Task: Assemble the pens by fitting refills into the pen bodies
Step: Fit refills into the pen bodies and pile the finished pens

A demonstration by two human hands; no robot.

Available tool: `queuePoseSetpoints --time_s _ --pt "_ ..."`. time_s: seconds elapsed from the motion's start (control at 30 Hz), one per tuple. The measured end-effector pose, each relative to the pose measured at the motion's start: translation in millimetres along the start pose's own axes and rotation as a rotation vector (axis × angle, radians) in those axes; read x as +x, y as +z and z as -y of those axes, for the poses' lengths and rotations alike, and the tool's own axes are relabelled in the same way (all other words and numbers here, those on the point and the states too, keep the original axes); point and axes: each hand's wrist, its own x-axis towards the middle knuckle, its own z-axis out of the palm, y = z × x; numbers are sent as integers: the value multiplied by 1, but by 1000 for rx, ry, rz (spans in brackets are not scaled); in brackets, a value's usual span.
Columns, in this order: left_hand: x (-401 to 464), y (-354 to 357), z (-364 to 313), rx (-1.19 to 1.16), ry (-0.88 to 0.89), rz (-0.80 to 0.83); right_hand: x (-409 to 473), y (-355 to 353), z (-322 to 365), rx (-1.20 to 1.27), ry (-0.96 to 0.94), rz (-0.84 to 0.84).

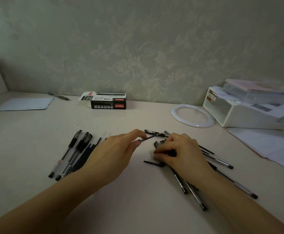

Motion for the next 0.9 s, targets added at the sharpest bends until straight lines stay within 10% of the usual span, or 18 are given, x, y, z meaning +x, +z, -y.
queuePoseSetpoints --time_s 0.2,0.53,0.67,0.9 --pt "1 -3 -8 -213 40 -115 -1 -7 9 406 38 -218" --pt "-1 -7 -14 -92 201 -144 -2 -4 21 987 304 -58" --pt "1 -8 -7 2 113 -131 8 -19 11 1182 371 -342" --pt "6 -19 13 192 -203 -82 10 -35 -39 116 172 -426"
